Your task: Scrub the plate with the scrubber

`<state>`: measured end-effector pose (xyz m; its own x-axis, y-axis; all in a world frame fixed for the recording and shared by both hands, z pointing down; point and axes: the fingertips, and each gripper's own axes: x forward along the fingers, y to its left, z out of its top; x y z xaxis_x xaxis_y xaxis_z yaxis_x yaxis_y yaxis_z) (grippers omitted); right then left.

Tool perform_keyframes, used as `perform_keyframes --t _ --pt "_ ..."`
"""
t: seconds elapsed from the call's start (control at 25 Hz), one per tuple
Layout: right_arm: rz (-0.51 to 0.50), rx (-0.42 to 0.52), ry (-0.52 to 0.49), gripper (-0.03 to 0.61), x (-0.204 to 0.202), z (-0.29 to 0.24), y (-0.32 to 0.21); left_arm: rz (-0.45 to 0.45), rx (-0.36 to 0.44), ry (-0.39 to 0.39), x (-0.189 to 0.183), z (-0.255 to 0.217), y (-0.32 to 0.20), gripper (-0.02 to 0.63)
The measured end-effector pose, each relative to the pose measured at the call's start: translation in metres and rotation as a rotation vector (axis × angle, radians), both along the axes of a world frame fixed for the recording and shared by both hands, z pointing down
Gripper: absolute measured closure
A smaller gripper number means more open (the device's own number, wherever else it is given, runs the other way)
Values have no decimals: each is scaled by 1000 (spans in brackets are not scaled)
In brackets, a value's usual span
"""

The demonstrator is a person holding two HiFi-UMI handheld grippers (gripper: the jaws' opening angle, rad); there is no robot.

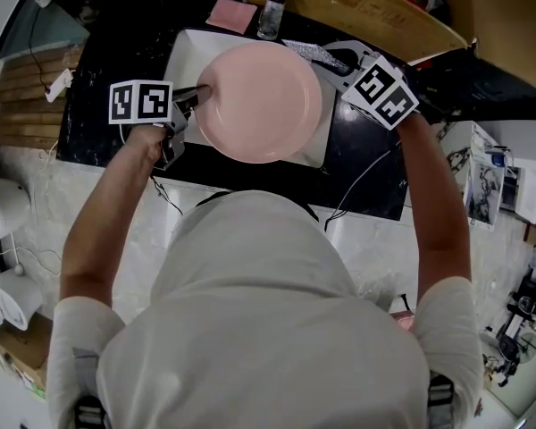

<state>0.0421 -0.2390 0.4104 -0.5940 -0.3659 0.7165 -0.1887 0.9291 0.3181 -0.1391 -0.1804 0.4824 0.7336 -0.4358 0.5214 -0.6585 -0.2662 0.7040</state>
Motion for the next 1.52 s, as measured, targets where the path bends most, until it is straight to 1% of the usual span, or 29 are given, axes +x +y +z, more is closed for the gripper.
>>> perform_keyframes --t 0.24,0.44,0.6,0.76,0.88,1.04,1.24,1.52 --pt "88 -7 -107 502 2 2 3 -84 -10 33 -15 1 3 594" --pt "160 -14 -173 502 7 5 7 -153 -13 59 -27 1 6 595" --pt "215 7 -208 502 11 6 14 -201 -2 64 -32 -2 8 595" --pt "281 36 -238 502 14 5 17 -268 10 74 -39 -6 6 595" --pt "330 42 -273 502 13 5 20 -311 19 75 -45 -9 4 595" --pt "385 28 -313 502 13 10 24 -339 26 70 -48 -11 3 595" --pt "414 2 -325 502 15 20 38 -372 31 64 -57 -12 2 595" --pt "402 -42 -304 502 16 37 66 -400 36 61 -66 -14 -1 595"
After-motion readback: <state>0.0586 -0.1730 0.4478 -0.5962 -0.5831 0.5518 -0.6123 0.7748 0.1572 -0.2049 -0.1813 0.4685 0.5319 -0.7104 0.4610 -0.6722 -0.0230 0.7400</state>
